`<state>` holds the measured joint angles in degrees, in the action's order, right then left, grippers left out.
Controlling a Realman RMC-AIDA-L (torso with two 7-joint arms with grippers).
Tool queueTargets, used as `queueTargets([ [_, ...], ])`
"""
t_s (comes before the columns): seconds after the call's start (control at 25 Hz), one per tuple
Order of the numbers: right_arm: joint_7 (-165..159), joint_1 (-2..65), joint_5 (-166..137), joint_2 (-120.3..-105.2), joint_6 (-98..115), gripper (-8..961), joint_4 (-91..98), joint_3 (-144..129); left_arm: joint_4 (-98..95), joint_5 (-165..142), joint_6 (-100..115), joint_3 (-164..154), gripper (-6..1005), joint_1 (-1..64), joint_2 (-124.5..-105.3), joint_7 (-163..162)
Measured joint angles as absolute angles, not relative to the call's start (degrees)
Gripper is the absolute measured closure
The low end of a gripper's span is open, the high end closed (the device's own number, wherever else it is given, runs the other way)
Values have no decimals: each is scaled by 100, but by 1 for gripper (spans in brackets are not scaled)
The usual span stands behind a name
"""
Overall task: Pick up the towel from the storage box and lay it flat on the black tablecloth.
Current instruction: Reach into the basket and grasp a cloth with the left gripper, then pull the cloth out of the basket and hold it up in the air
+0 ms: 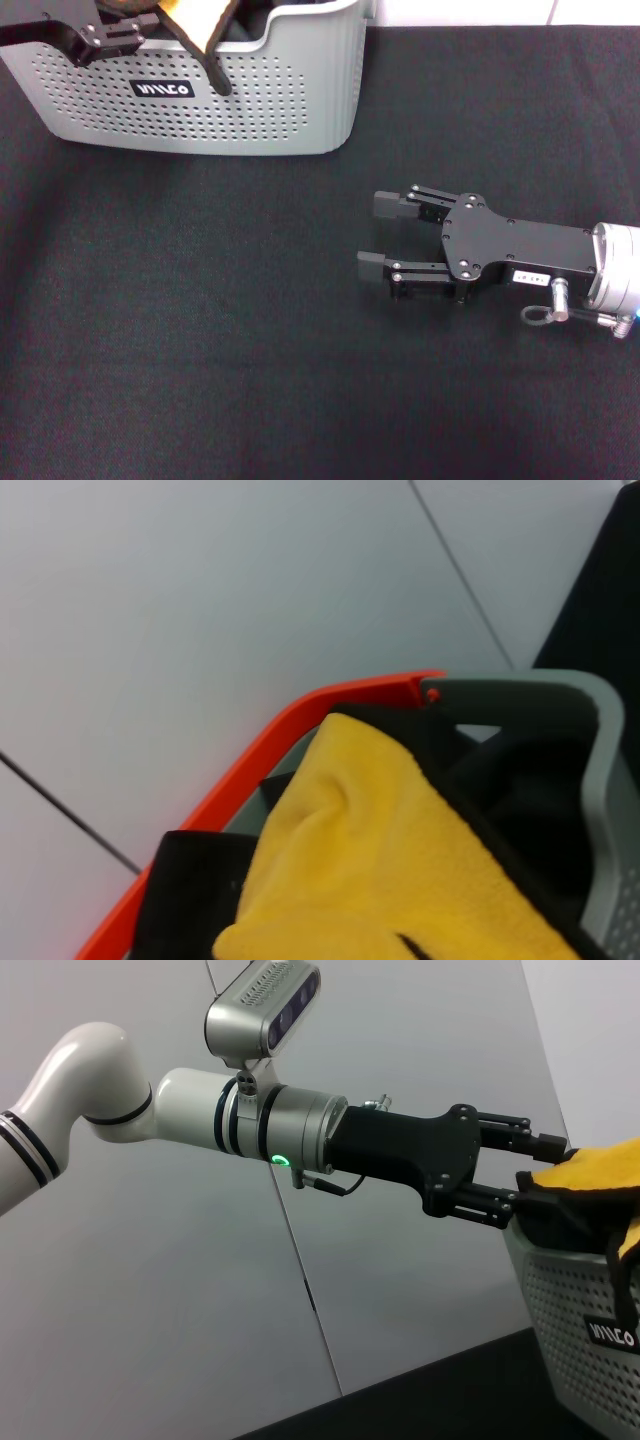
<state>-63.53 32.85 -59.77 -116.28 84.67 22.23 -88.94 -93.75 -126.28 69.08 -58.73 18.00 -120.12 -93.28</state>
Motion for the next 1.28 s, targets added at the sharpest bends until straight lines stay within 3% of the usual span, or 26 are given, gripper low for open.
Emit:
queueTargets([
  [0.52,-6328,3231,-5976,-11628,8455,126,2219,-8880,-9129,-12913,6187,-6333,321,1796,-12001,-9283],
  [0.96,-6327,3209,-5976,-11628,8490,127,2098,-8877,-9231,-12622,6198,-6422,506,1727,-12007,-9307],
  [1.16,-6320,3207,-5976,-11628,8495,127,2093,-8877,-9304,-12246,6199,-6369,755,1636,-12002,-9309],
  [1.28,-6253,3195,-5955,-11628,8502,127,2092,-8877,-9423,-11763,6201,-6259,855,1533,-11999,-9301],
])
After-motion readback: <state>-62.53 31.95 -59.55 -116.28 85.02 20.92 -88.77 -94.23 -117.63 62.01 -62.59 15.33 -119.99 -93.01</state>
